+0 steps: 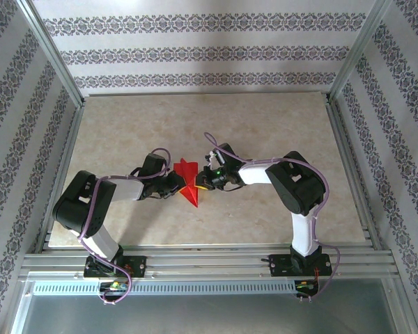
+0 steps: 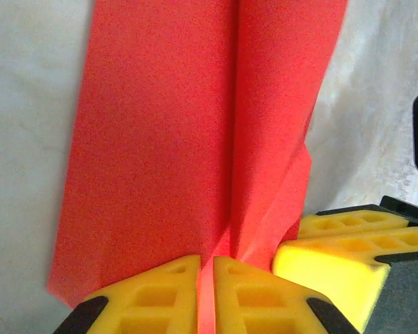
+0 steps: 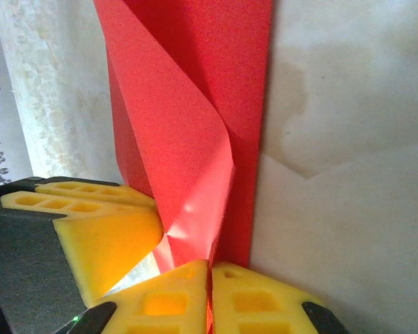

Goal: Fold a paper plane with a square sheet of paper (pick it up from the middle)
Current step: Fourth fold the wing at the center of the table.

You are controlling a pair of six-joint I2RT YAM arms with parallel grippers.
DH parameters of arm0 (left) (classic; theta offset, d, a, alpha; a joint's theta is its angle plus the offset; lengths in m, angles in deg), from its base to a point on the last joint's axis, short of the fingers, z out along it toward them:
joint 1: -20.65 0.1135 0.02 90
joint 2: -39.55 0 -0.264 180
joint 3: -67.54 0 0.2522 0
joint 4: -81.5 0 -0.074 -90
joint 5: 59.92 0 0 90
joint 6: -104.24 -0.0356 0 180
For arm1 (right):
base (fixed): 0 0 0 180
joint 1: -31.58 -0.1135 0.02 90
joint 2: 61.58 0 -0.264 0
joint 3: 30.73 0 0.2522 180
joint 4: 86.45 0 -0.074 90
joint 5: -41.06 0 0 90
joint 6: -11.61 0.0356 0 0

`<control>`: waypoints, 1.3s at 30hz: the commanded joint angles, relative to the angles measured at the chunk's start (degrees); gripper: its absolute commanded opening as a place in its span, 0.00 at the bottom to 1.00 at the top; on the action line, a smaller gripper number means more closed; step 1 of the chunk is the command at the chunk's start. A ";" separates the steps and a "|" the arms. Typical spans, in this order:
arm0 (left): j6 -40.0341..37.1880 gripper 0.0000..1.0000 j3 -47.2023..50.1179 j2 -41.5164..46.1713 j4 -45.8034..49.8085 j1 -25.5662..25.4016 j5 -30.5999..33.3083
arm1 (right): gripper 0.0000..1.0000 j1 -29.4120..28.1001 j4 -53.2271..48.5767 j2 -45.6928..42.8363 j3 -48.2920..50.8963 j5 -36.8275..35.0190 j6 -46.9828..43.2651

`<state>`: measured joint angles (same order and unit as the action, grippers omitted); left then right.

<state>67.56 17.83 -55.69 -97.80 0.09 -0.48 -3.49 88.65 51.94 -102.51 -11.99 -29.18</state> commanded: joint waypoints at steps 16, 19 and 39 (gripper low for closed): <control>-1.29 0.15 -3.58 2.47 3.67 0.17 -0.92 | 0.11 0.44 -3.83 1.57 -0.64 -1.13 -3.40; -1.29 0.15 -4.64 3.78 3.65 0.25 -1.80 | 0.11 0.49 -4.20 1.97 -0.78 -1.35 -3.44; 0.74 0.14 -5.80 -3.51 -3.90 -0.01 -7.44 | 0.10 0.53 -6.74 3.33 -0.90 -3.02 -4.21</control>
<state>67.82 13.05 -58.32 -98.71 0.09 -6.41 -3.38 85.68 52.59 -103.60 -11.99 -31.89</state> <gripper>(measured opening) 0.139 0.099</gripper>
